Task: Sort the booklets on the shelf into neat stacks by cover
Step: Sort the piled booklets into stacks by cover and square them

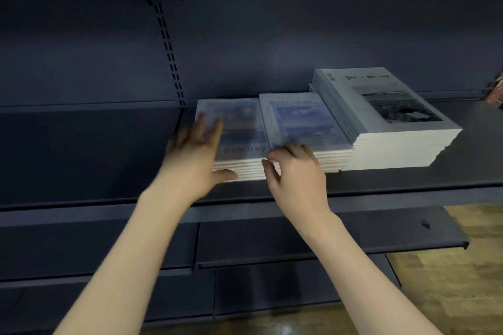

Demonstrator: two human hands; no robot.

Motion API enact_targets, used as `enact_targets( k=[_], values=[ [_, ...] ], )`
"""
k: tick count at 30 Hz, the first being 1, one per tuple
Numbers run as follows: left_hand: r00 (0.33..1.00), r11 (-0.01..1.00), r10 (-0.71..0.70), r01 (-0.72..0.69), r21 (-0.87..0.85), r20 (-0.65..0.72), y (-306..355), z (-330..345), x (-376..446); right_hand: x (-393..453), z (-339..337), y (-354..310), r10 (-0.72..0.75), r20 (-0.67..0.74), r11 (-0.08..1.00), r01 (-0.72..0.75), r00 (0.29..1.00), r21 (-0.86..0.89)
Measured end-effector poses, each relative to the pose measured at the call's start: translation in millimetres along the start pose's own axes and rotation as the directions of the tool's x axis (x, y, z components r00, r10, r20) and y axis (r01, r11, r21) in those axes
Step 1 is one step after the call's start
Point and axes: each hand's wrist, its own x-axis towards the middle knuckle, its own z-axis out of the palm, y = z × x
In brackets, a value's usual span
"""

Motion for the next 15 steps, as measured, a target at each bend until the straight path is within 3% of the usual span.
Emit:
enact_targets(
  k=[2,5,11,15],
  values=[
    [0.991,0.992,0.119,-0.117,0.038,-0.055,20,9,0,4,-3,9,-0.066,0.024,0.996,0.067,0.998,-0.05],
    [0.969,0.979,0.206,-0.205,0.021,-0.136,40,22,4,9,-1,30,-0.152,0.171,0.967,0.183,0.974,-0.18],
    [0.953,0.963,0.271,-0.268,0.039,-0.137,63,38,22,25,-8,63,-0.091,0.465,0.943,0.226,0.881,-0.243],
    [0.95,0.963,0.271,-0.269,0.035,-0.153,69,45,31,24,-2,69,-0.117,0.407,0.947,0.225,0.906,-0.228]
  ],
)
